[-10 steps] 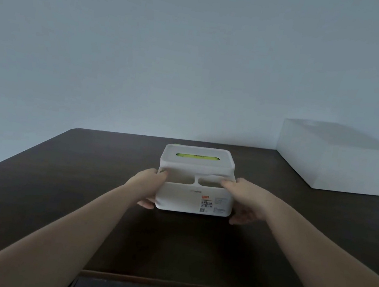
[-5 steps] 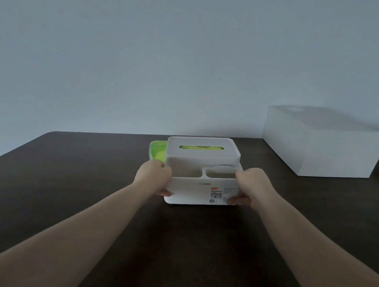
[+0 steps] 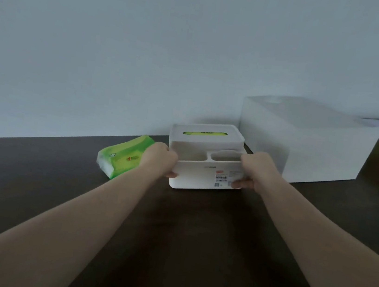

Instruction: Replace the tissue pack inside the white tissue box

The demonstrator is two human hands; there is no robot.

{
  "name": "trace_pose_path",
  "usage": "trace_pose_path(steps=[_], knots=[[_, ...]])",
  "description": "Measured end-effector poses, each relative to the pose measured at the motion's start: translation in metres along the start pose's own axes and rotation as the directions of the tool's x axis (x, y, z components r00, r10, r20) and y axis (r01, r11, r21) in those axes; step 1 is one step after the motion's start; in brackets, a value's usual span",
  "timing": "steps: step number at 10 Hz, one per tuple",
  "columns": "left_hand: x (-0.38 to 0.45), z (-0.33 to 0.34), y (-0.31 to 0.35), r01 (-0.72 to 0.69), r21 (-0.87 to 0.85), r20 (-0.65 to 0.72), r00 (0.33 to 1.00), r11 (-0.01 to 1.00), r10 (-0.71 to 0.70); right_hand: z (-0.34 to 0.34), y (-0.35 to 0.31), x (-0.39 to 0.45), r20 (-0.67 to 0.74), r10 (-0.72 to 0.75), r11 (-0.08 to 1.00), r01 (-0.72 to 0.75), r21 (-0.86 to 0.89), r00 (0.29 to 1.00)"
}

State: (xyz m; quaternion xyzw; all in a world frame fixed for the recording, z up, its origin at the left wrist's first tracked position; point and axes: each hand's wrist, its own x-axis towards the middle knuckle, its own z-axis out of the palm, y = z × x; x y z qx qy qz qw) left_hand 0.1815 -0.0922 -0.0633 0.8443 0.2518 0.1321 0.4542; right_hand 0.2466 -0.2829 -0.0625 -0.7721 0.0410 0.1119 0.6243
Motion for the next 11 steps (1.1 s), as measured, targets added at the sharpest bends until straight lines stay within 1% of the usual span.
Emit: trace_pose_path(steps=[1,3,5,7,8,9,10,11], knots=[[0.025,0.014,0.007,-0.031,0.002,-0.016,0.999,1.0,0.031,0.002,-0.006,0.026,-0.046,-0.027,0.999,0.028,0.02,0.999],[0.063,0.043,0.015,-0.09,0.078,-0.118,0.988,0.993,0.099,0.002,-0.016,0.072,-0.137,-0.039,0.999,0.039,-0.001,0.99],[0.088,0.064,0.019,-0.146,0.055,-0.143,0.978,0.988,0.153,0.002,-0.02,0.098,-0.202,-0.02,0.999,0.028,0.036,0.979],[0.093,0.077,0.024,-0.142,-0.018,-0.152,0.979,0.99,0.138,0.0,-0.025,0.101,-0.241,-0.013,0.999,0.025,0.046,0.97],[0.086,0.079,0.021,-0.167,-0.047,-0.129,0.979,0.985,0.16,0.001,-0.021,0.1,-0.269,-0.023,0.992,0.054,0.111,0.963],[0.081,0.081,0.006,-0.156,-0.112,-0.066,0.987,0.981,0.149,0.001,-0.016,0.09,-0.286,-0.06,0.99,0.094,0.105,0.956],[0.08,0.081,-0.013,-0.168,-0.129,-0.115,0.981,0.977,0.154,-0.005,-0.013,0.079,-0.257,-0.08,0.992,0.103,0.078,0.963],[0.078,0.08,-0.018,-0.16,-0.002,-0.19,0.969,0.987,0.157,-0.026,-0.028,0.044,-0.272,-0.239,0.962,0.265,0.062,0.932]])
